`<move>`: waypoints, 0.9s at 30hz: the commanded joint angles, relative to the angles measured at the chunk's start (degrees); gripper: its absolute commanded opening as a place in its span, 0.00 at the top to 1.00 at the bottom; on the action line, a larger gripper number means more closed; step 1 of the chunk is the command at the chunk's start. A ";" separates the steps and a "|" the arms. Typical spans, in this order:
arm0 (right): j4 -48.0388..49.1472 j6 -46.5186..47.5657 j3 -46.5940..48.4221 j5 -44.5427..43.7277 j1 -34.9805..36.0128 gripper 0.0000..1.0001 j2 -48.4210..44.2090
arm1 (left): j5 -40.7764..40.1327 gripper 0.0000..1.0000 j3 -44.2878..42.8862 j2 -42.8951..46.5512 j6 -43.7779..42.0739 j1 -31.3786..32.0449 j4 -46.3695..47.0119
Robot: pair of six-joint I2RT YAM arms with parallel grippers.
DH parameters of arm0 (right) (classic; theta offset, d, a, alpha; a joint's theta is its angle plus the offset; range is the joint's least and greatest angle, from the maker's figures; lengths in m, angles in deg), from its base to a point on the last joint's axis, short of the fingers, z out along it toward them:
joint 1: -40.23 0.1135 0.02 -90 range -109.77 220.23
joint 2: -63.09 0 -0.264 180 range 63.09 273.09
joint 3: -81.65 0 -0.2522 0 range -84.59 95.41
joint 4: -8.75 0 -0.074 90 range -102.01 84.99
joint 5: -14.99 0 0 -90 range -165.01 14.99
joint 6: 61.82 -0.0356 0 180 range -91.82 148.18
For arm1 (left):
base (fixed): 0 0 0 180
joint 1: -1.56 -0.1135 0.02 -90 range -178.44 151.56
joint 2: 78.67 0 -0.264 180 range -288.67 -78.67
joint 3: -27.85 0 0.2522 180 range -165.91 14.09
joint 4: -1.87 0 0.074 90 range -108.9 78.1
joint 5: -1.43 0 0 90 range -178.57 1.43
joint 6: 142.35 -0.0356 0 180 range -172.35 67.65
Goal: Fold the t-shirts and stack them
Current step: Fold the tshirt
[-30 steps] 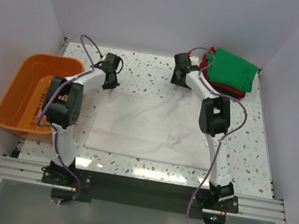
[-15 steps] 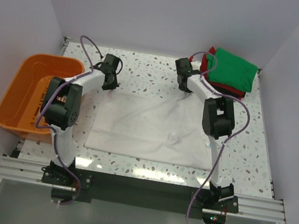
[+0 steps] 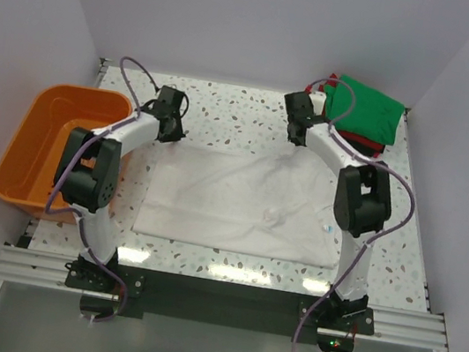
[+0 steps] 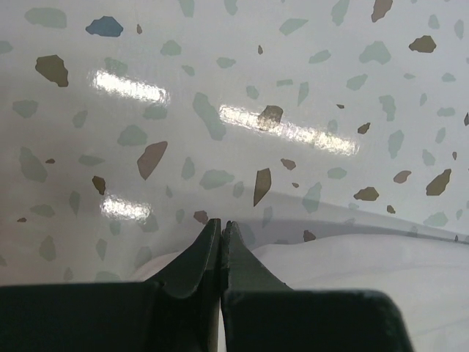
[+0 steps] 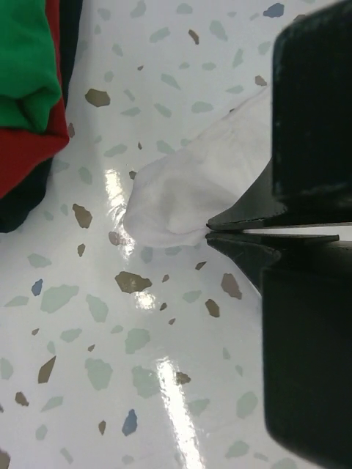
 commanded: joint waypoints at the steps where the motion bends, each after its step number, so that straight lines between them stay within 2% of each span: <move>1: 4.87 1.02 -3.91 -0.54 0.72 1.00 -7.37 | 1.81 1.00 1.37 3.64 -1.57 -0.14 3.05; 11: 7.06 -1.70 -19.02 0.78 2.13 1.00 -17.56 | 2.96 1.00 6.56 8.12 -1.74 -0.14 4.54; 22: 2.51 -8.11 -32.48 -2.99 6.35 1.00 -32.41 | 3.05 1.00 13.67 13.04 -0.95 -0.05 5.77; 27: -0.66 -9.61 -35.12 -4.13 8.19 1.00 -38.31 | 4.10 1.00 15.52 15.24 -0.77 0.03 6.12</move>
